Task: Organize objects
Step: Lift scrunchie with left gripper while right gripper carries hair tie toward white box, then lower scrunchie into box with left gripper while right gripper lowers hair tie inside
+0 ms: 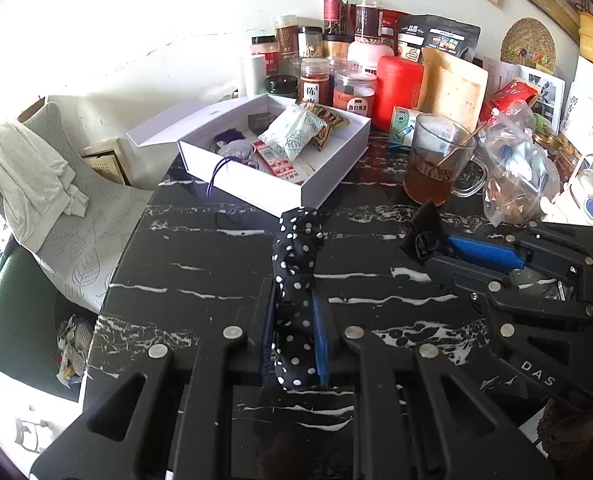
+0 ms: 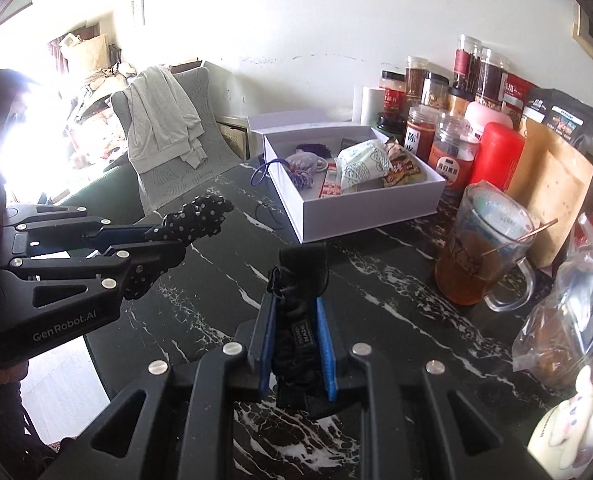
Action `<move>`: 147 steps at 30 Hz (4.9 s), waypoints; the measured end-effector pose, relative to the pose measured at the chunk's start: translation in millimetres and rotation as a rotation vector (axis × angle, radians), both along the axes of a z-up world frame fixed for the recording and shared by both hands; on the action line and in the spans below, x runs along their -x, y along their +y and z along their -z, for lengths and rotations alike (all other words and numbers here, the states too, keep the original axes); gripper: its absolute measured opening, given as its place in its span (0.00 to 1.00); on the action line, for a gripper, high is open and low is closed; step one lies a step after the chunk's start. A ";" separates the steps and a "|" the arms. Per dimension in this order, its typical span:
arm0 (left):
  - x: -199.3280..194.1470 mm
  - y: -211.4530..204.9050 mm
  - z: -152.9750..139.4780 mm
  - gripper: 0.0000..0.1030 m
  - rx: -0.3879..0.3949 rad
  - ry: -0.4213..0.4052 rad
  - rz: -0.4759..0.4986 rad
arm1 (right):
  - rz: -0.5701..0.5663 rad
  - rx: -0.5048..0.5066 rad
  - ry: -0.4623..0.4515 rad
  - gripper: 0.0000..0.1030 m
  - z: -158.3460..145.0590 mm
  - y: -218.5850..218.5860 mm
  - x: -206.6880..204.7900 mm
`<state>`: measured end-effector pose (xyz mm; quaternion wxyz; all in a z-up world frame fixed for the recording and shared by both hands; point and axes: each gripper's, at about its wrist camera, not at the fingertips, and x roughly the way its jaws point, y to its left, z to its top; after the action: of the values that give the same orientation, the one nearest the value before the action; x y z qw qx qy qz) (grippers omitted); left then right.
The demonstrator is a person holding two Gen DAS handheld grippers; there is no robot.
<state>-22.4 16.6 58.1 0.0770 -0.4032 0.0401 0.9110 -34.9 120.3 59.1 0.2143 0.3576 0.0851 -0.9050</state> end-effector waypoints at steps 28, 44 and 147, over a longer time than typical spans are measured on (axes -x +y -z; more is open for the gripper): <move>124.7 11.7 -60.0 0.16 0.070 0.072 0.093 | 0.003 -0.037 0.138 0.19 -65.8 -0.3 91.9; 225.7 -4.8 -37.8 0.16 0.059 0.048 0.088 | 0.013 -0.044 0.120 0.19 -57.6 -9.3 176.3; 400.6 -43.0 51.7 0.62 0.071 -0.098 0.027 | 0.236 -0.042 -0.002 0.67 7.3 -16.5 323.2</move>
<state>-423.0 -26.5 6.3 0.0768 -0.4494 0.0742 0.8869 -358.2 103.8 51.8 0.0987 0.3703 0.0611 -0.9216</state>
